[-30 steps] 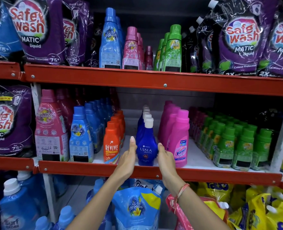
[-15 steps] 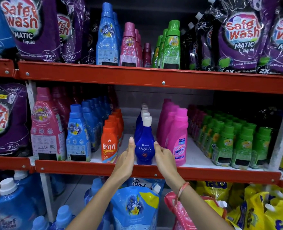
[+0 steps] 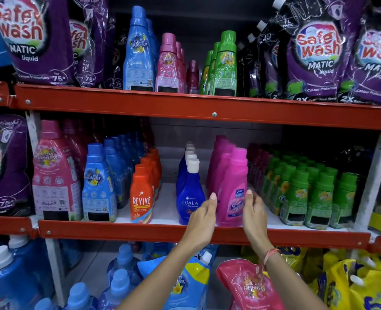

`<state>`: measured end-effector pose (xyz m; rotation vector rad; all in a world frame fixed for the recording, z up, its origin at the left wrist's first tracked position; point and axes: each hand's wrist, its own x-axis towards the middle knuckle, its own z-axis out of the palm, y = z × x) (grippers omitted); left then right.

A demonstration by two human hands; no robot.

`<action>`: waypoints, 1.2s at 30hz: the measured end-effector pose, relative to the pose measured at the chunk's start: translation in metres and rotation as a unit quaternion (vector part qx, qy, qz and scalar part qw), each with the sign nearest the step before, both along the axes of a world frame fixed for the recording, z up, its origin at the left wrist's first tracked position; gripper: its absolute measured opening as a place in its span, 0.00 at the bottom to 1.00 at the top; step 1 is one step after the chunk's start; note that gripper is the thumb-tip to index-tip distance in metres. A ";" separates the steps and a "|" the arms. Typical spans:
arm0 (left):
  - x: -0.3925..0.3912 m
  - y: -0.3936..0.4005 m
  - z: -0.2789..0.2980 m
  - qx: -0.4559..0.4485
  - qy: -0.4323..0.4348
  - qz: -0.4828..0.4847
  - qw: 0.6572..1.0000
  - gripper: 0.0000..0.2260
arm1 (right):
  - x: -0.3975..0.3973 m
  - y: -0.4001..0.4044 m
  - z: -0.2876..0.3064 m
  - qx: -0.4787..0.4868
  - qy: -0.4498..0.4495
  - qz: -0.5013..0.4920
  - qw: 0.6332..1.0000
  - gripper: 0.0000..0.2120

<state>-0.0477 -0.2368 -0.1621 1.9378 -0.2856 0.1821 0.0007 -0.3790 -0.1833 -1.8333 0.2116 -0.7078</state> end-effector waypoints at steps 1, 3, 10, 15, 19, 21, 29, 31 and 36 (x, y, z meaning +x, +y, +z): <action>0.000 -0.004 0.001 -0.001 0.026 -0.010 1.000 0.31 | 0.000 -0.001 0.001 0.005 0.030 0.013 0.999 0.30; 0.004 -0.010 0.000 -0.019 0.068 -0.016 0.997 0.42 | 0.000 -0.001 0.003 0.009 0.069 0.029 0.997 0.36; 0.029 -0.019 -0.007 -0.055 0.114 -0.055 0.990 0.54 | -0.008 -0.004 0.012 0.018 0.118 0.091 0.989 0.38; 0.029 -0.019 0.000 -0.011 0.109 -0.048 0.993 0.31 | -0.014 0.000 0.011 0.011 0.121 0.085 0.989 0.43; 0.027 -0.016 0.007 -0.037 0.115 -0.077 0.990 0.42 | -0.018 -0.002 0.012 -0.001 0.117 0.073 0.990 0.38; 0.026 -0.015 0.012 -0.053 0.131 -0.078 0.987 0.50 | -0.020 -0.003 0.011 -0.005 0.121 0.053 0.991 0.41; 0.030 -0.015 0.009 -0.064 0.132 -0.100 0.984 0.50 | -0.018 -0.008 0.008 -0.033 0.105 0.011 0.994 0.37; 0.036 -0.016 0.001 -0.044 0.125 -0.105 0.986 0.51 | -0.016 -0.010 0.006 -0.036 0.109 0.018 0.993 0.39; 0.028 -0.009 -0.001 0.028 0.030 -0.058 0.998 0.33 | -0.020 -0.014 0.011 -0.022 0.068 0.050 0.996 0.23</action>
